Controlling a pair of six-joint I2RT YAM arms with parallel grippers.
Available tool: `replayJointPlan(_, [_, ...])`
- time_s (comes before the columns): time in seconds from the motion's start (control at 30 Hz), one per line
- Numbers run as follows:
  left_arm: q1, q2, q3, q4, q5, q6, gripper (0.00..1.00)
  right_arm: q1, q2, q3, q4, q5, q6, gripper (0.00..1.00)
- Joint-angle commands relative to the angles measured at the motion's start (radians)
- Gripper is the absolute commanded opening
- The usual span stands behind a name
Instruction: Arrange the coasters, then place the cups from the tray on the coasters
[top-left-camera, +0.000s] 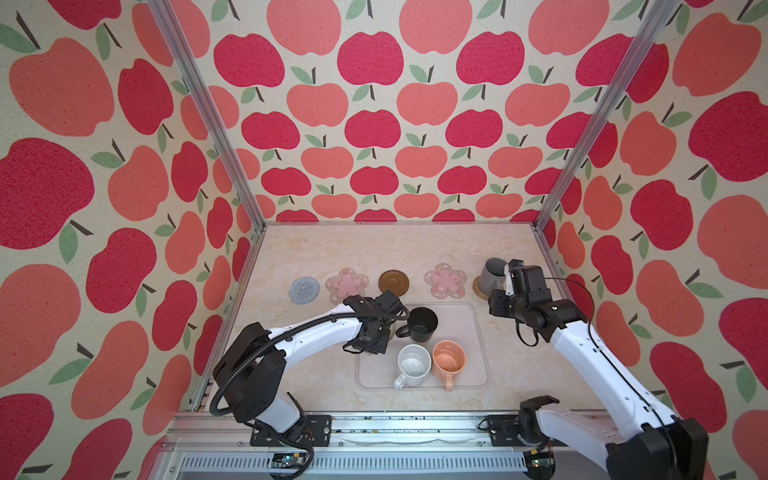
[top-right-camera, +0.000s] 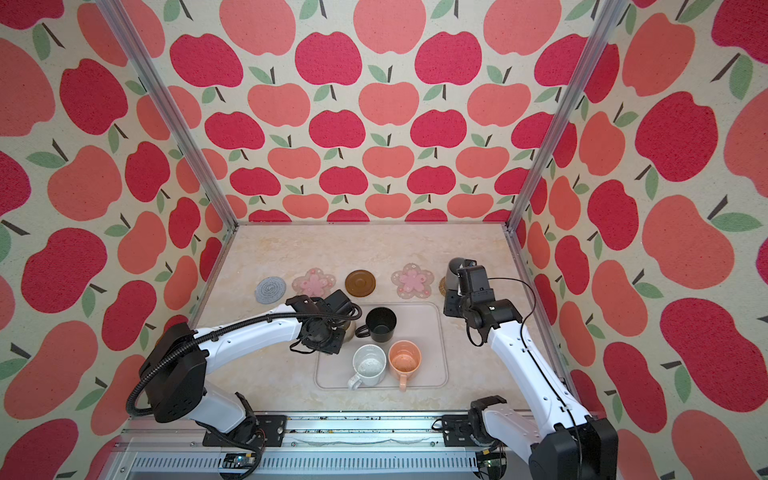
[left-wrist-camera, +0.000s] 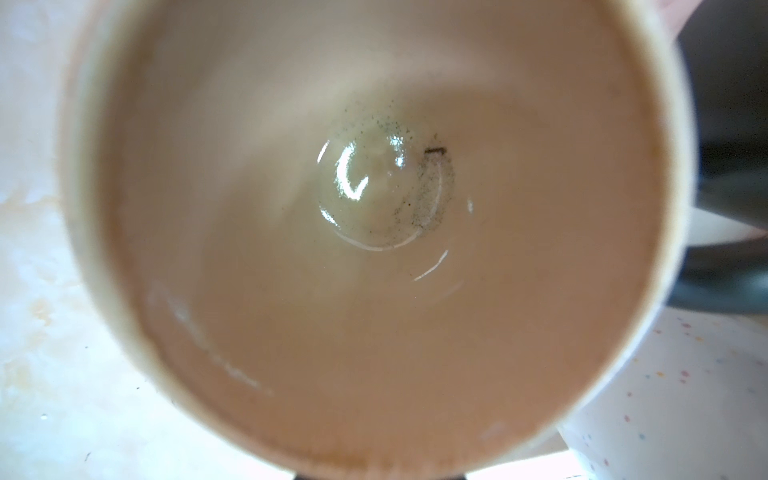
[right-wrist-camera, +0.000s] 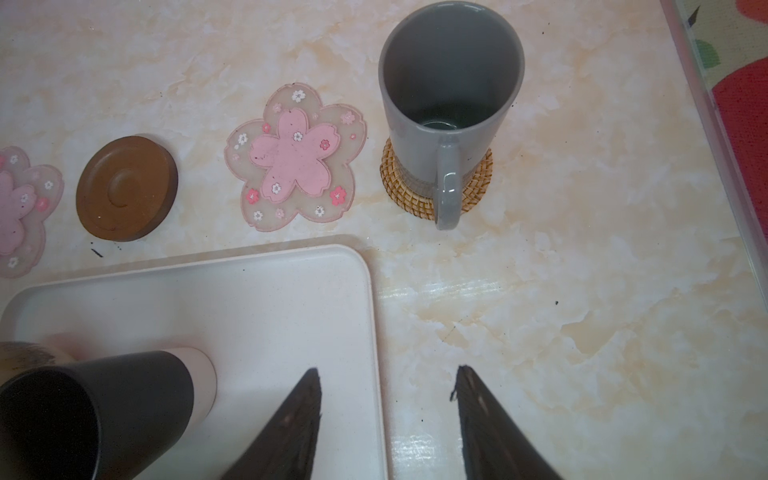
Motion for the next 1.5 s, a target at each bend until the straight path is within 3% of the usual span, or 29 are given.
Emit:
replayJointPlan(0.0, [-0.007, -0.034, 0.043, -0.003, -0.025, 0.051, 0.00, 0.004, -0.015, -0.004, -0.015, 0.016, -0.021, 0.55])
replayJointPlan(1.1, [0.060, -0.070, 0.163, -0.088, -0.063, 0.031, 0.00, 0.003, -0.026, -0.014, -0.001, 0.028, -0.038, 0.55])
replayJointPlan(1.47, [0.106, -0.085, 0.192, 0.039, -0.120, 0.044, 0.00, 0.002, -0.020, -0.016, 0.002, 0.031, -0.044, 0.55])
